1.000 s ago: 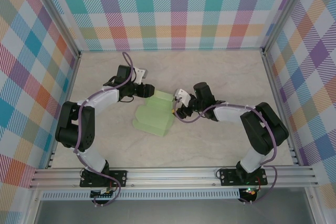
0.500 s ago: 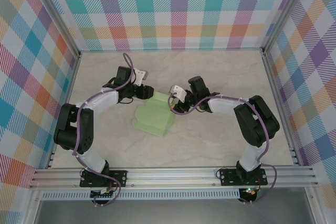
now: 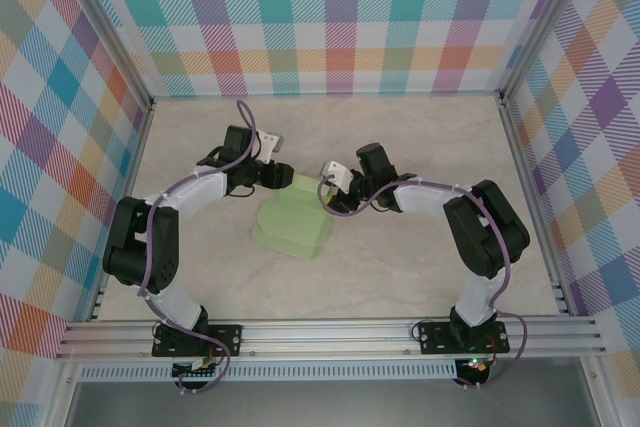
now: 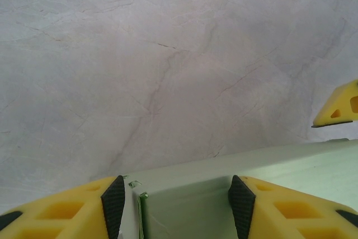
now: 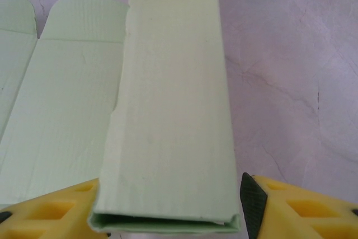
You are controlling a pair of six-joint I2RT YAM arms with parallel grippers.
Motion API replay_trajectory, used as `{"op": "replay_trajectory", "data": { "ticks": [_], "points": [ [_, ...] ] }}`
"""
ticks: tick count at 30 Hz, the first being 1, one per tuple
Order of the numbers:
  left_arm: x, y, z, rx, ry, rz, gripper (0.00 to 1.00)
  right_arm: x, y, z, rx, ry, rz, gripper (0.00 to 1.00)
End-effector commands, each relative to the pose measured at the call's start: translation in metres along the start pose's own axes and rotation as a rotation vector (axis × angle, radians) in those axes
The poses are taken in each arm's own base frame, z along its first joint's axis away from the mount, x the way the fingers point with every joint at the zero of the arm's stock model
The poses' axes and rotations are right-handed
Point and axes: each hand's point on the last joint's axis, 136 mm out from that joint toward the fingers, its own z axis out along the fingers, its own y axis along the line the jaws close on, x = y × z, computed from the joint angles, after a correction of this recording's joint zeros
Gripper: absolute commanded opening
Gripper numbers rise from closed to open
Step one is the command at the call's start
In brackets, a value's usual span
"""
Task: Fold the paper box
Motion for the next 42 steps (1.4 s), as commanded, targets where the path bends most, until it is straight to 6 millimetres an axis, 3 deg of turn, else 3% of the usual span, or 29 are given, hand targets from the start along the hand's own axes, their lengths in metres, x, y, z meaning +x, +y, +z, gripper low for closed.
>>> {"op": "replay_trajectory", "data": {
  "ticks": [1, 7, 12, 18, 22, 25, 30, 33, 37, 40, 42],
  "points": [
    [0.053, 0.006, 0.012, -0.031, 0.187, -0.034, 0.54, -0.008, 0.001, 0.005, -0.034, -0.018, -0.011, 0.55],
    [0.053, 0.003, 0.013, -0.026, 0.191, -0.036, 0.54, -0.001, -0.010, 0.011, 0.014, 0.007, 0.018, 0.38],
    [0.053, 0.003, 0.013, -0.034, 0.197, -0.039, 0.54, 0.012, -0.016, 0.012, 0.061, 0.045, 0.037, 0.30],
    [0.048, -0.001, 0.013, -0.026, 0.183, -0.050, 0.55, 0.019, -0.026, 0.010, 0.130, 0.074, 0.083, 0.25],
    [0.039, 0.000, 0.004, -0.035, 0.170, -0.036, 0.61, 0.014, -0.025, 0.006, 0.128, 0.059, 0.117, 0.25],
    [0.004, 0.000, -0.018, -0.009, 0.095, -0.048, 0.67, 0.010, -0.024, 0.001, 0.135, 0.042, 0.163, 0.25],
    [-0.073, -0.006, -0.073, -0.005, -0.113, -0.033, 0.71, 0.005, -0.020, -0.004, 0.128, 0.015, 0.281, 0.25],
    [-0.105, 0.004, -0.108, -0.077, -0.220, -0.070, 0.72, 0.002, -0.019, -0.007, 0.122, -0.002, 0.410, 0.26],
    [-0.117, 0.036, -0.150, -0.269, -0.320, -0.145, 0.73, 0.009, -0.023, -0.012, 0.162, 0.014, 0.654, 0.27],
    [-0.107, 0.051, -0.173, -0.367, -0.355, -0.206, 0.74, 0.018, -0.020, -0.015, 0.164, 0.016, 0.871, 0.27],
    [-0.093, 0.056, -0.178, -0.401, -0.346, -0.240, 0.75, 0.026, -0.017, -0.015, 0.166, 0.030, 0.985, 0.27]
  ]
}}
